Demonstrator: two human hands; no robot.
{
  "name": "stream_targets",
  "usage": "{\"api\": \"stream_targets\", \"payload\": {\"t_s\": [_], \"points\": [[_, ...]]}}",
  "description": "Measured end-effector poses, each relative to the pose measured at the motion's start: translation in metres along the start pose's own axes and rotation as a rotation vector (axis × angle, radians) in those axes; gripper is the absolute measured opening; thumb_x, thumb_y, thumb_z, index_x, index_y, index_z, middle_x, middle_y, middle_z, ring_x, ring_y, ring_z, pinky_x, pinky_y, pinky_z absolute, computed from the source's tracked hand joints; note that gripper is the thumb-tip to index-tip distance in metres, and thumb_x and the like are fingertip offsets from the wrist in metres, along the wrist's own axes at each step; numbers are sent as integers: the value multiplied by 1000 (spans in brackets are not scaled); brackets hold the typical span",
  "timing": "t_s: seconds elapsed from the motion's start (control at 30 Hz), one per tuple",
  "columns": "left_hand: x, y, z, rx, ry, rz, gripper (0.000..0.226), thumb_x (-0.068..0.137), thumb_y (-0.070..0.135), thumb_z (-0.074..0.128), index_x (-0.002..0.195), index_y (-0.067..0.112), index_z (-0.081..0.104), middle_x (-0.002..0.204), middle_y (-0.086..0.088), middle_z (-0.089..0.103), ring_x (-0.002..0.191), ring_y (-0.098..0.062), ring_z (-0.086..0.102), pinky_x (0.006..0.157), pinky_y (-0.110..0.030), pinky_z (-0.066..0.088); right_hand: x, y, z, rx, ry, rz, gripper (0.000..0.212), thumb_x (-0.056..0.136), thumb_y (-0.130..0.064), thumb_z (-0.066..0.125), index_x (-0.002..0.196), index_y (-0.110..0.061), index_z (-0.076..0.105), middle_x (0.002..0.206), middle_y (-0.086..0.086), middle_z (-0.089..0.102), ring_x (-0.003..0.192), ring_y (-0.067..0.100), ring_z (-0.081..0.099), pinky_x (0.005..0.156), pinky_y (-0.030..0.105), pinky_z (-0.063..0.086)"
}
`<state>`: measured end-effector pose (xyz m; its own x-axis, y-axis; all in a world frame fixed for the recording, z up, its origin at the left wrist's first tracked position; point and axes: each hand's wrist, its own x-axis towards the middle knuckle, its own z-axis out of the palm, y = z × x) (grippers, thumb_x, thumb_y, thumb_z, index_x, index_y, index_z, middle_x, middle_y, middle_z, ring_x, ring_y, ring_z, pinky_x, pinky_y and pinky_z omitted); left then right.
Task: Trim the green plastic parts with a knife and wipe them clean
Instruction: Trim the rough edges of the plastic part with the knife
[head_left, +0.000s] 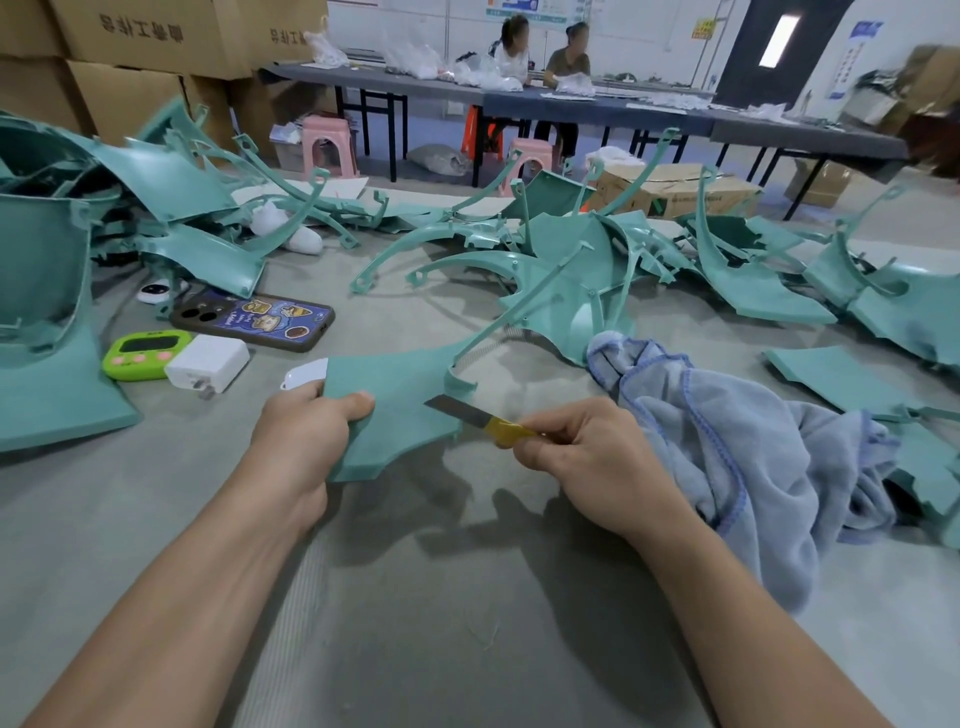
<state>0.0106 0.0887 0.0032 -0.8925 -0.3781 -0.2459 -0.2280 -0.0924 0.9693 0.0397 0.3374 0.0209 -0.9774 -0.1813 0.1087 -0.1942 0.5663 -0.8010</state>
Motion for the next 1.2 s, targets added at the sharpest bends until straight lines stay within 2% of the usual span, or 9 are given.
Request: {"api": "stream_targets", "payload": {"t_s": [0.37, 0.5, 0.63, 0.7, 0.8, 0.93, 1.0, 1.07, 1.2], "points": [[2, -1, 1, -17, -13, 4, 20, 90, 9, 69, 108, 13, 72, 90, -6, 75, 66, -24, 68, 55, -29, 51, 1, 4, 0, -23, 107, 12, 15, 89, -21, 75, 82, -33, 82, 49, -13, 55, 48, 2, 46, 49, 13, 38], [2, -2, -1, -14, -26, 3, 21, 89, 9, 70, 109, 14, 72, 93, -6, 76, 71, -24, 69, 62, -31, 53, 3, 4, -2, 147, 145, 41, 18, 89, -12, 75, 89, -28, 84, 73, -9, 76, 70, 0, 61, 69, 22, 49], [2, -2, -1, -17, -31, 5, 17, 89, 9, 70, 105, 15, 73, 92, -4, 77, 71, -23, 69, 60, -29, 52, 1, 3, -5, 102, -42, 4, 14, 90, -11, 75, 91, -22, 84, 48, -22, 55, 47, -3, 49, 54, 7, 36], [2, -3, -1, -5, -39, 8, 14, 89, 9, 70, 100, 17, 74, 88, -2, 77, 66, -20, 69, 53, -26, 51, 2, 3, -5, 81, 12, 1, 13, 90, -14, 76, 91, -23, 84, 53, -19, 63, 51, -2, 54, 55, 12, 40], [-1, -4, 1, 9, -60, 19, 11, 89, 8, 70, 96, 16, 73, 83, -1, 76, 59, -17, 69, 46, -24, 50, 4, 4, -10, 69, 116, 15, 14, 89, -14, 76, 87, -26, 84, 75, -5, 77, 69, 14, 67, 72, 31, 53], [-3, -2, 1, 2, -51, 12, 11, 89, 8, 70, 97, 15, 73, 90, -5, 77, 68, -23, 70, 54, -27, 51, 0, 3, -6, 63, -45, 2, 14, 89, -12, 75, 89, -22, 84, 48, -19, 58, 48, -1, 51, 52, 9, 36], [-3, -1, 1, 1, -48, 13, 10, 89, 8, 70, 96, 15, 73, 90, -6, 77, 67, -24, 69, 54, -28, 52, 3, 5, -5, 20, 53, 12, 11, 89, -15, 75, 87, -22, 84, 53, -9, 63, 50, 8, 53, 51, 19, 40], [-5, 0, 2, -1, -49, 16, 9, 90, 8, 69, 95, 15, 72, 88, -5, 76, 64, -22, 68, 48, -26, 51, 5, 6, -8, -10, 158, 24, 11, 89, -16, 75, 84, -22, 82, 71, 9, 71, 63, 21, 60, 66, 37, 50], [-6, 1, 2, -25, -42, 0, 9, 90, 7, 68, 94, 14, 72, 82, -3, 75, 56, -18, 67, 40, -24, 48, 0, 1, -8, 90, 15, -35, 12, 89, -20, 76, 88, -30, 82, 78, 12, 73, 67, 10, 55, 64, 37, 49]]}}
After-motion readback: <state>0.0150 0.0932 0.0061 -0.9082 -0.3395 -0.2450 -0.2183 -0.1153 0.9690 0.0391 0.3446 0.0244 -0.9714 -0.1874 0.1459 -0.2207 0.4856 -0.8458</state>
